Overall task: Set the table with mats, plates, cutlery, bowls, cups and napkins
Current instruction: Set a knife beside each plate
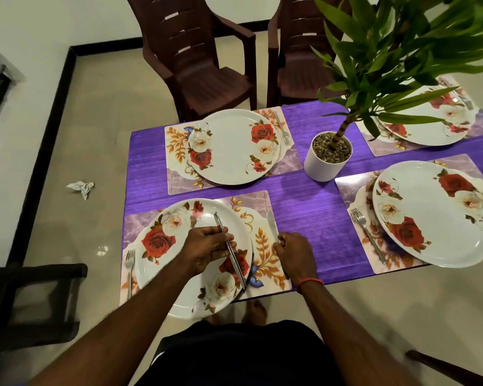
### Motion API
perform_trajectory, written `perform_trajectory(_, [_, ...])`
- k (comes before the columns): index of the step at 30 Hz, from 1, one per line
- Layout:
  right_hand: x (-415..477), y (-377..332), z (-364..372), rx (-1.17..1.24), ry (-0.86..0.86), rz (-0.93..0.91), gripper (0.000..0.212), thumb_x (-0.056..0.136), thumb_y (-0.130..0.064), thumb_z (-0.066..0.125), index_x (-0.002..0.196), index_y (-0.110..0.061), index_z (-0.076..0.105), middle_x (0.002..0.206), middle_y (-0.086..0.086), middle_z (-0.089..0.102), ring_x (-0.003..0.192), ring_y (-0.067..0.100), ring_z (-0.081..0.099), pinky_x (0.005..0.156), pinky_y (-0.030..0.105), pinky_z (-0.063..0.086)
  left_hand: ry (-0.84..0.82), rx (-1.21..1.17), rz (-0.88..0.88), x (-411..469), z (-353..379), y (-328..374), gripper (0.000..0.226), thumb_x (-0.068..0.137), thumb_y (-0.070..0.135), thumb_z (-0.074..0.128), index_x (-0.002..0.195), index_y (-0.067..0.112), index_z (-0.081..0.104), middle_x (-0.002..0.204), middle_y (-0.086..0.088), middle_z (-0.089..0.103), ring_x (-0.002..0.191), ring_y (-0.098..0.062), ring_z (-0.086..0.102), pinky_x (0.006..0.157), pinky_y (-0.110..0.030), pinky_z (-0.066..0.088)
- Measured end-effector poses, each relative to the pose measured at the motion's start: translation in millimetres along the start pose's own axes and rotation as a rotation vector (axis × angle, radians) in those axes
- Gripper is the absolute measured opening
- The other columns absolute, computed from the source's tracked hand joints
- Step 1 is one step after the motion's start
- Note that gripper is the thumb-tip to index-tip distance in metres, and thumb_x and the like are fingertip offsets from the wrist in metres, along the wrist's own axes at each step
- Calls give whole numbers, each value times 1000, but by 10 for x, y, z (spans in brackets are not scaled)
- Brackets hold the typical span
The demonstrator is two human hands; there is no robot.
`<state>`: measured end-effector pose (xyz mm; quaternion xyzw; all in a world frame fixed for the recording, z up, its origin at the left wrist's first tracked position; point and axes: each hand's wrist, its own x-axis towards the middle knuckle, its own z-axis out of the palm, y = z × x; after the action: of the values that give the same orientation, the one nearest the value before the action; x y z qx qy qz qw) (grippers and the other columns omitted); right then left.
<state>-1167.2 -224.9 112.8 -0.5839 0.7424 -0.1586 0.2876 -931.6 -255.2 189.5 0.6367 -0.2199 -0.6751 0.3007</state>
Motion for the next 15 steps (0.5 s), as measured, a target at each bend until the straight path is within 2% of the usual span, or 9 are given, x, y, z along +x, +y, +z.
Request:
perform_trajectory(8, [-18, 23, 10, -36, -4, -27, 24, 97, -32, 62, 107, -12, 71, 99, 6, 70, 87, 16, 66, 81, 35, 57, -5, 1, 8, -14, -7, -15, 26, 87, -4, 73, 113, -4, 67, 102, -23, 75, 93, -39, 75, 78, -45, 64])
perform_trajectory(15, [-54, 25, -11, -39, -28, -51, 24, 98, -30, 63, 110, -10, 70, 104, 8, 70, 93, 19, 65, 86, 37, 56, -3, -1, 8, -6, -57, -40, 28, 87, -4, 73, 114, -5, 67, 103, -24, 75, 95, -40, 74, 91, -55, 58])
